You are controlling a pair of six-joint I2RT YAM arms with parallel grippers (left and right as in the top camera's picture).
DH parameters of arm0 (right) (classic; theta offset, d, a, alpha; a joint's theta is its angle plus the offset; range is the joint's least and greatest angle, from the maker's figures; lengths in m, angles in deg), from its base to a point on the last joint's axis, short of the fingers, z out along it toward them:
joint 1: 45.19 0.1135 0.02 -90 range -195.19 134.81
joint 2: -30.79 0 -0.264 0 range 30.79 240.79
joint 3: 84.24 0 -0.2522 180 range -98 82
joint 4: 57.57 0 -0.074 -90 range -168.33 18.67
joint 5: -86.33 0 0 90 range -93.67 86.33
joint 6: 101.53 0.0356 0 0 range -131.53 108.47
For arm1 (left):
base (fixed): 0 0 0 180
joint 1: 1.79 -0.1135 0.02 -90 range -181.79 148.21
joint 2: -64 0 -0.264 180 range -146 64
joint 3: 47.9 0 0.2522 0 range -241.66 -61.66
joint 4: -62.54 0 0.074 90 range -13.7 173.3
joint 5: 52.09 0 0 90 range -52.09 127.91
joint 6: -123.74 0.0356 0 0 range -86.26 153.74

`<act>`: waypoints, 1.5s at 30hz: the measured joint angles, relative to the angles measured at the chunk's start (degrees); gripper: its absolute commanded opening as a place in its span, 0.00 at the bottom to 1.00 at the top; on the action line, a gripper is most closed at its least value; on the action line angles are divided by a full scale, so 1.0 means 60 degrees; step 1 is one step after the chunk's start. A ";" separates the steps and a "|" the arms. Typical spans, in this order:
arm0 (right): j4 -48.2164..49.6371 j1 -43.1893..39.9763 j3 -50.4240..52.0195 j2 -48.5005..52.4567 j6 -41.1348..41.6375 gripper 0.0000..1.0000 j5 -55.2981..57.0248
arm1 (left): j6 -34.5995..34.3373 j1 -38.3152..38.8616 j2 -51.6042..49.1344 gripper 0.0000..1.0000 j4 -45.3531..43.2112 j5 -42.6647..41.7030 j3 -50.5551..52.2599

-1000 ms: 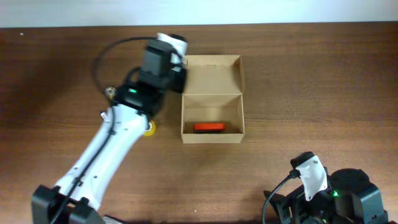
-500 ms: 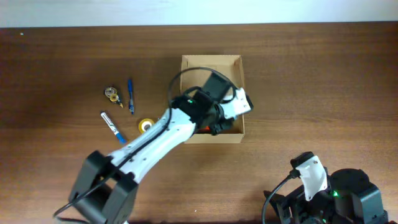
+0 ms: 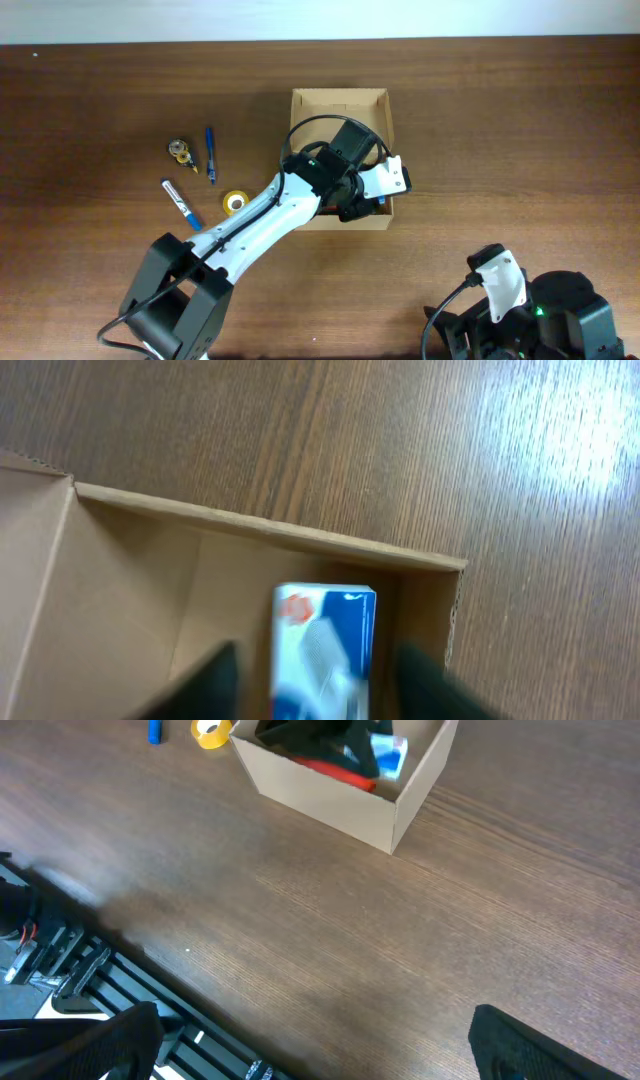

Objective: Pack container
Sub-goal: 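Carry the staple box into the box beside the stapler and release, then move the left gripper over the yellow tape roll and grasp it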

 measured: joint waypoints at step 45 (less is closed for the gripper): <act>0.0004 0.0000 0.0000 0.0000 0.0007 0.99 0.0000 | -0.5049 -0.5417 0.3778 0.86 0.0025 0.2452 0.3847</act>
